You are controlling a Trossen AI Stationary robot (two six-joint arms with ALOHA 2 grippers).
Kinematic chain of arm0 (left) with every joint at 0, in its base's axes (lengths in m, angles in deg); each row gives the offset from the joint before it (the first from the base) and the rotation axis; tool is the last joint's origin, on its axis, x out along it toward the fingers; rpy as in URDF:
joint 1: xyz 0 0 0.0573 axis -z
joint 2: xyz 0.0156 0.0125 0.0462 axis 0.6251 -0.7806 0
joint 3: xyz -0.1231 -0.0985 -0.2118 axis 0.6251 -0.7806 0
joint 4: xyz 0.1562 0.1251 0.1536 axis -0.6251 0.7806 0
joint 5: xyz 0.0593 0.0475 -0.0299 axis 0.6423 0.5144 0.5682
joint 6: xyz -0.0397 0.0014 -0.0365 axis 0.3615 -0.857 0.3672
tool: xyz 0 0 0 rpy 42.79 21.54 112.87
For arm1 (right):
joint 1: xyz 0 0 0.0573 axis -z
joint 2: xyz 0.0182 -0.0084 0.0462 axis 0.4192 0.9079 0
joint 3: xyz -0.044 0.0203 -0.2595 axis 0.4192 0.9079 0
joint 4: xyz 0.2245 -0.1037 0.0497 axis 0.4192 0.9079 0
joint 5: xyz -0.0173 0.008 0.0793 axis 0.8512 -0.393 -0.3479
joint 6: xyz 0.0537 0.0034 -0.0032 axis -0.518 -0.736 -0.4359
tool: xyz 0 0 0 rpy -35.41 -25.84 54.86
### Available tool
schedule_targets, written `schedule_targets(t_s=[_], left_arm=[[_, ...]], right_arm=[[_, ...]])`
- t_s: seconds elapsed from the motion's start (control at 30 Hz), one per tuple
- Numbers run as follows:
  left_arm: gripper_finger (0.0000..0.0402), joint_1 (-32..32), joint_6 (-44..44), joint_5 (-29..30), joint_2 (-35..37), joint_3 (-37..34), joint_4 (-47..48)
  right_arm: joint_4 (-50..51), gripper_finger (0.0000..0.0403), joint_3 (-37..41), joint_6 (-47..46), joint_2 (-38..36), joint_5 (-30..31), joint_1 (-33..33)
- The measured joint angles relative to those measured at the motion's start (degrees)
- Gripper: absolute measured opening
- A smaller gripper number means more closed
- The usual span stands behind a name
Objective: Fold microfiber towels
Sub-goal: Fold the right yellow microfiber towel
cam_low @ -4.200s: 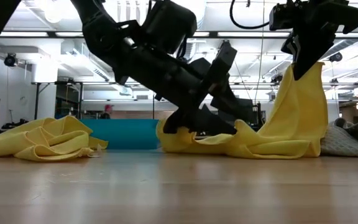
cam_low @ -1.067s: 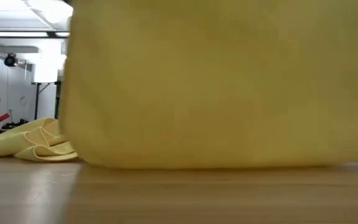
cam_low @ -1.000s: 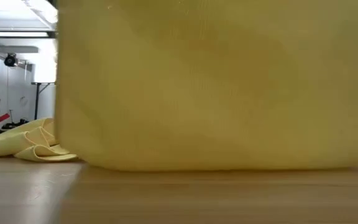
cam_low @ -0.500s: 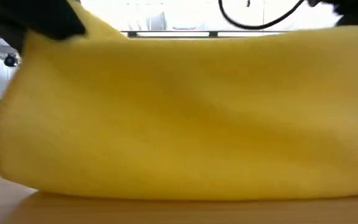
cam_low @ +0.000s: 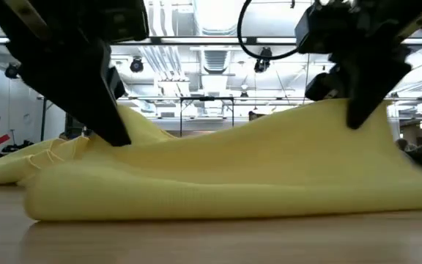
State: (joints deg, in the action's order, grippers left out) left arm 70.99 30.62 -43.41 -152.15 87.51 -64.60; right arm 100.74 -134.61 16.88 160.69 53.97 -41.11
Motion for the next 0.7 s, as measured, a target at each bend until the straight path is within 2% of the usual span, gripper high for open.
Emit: schedule_targets(t_s=[0.23,0.47,0.6,0.7], left_arm=[[0.0000,-2.8,0.0,1.7,1.1,-0.2,7.5],[0.0000,-5.0,0.0,3.4,1.1,-0.2,10.1],[0.0000,-5.4,2.7,6.6,1.1,-0.2,13.1],[0.0000,-5.4,4.3,8.6,1.1,-0.2,13.3]], right_arm=[[0.0,0.0008,0.0,5.6,0.0,1.1,4.9],[0.1,0.0008,0.0,8.5,0.5,1.2,8.4],[0.2,0.0008,0.0,9.9,1.6,1.4,9.7],[0.2,0.0008,0.0,11.3,3.1,4.2,10.3]])
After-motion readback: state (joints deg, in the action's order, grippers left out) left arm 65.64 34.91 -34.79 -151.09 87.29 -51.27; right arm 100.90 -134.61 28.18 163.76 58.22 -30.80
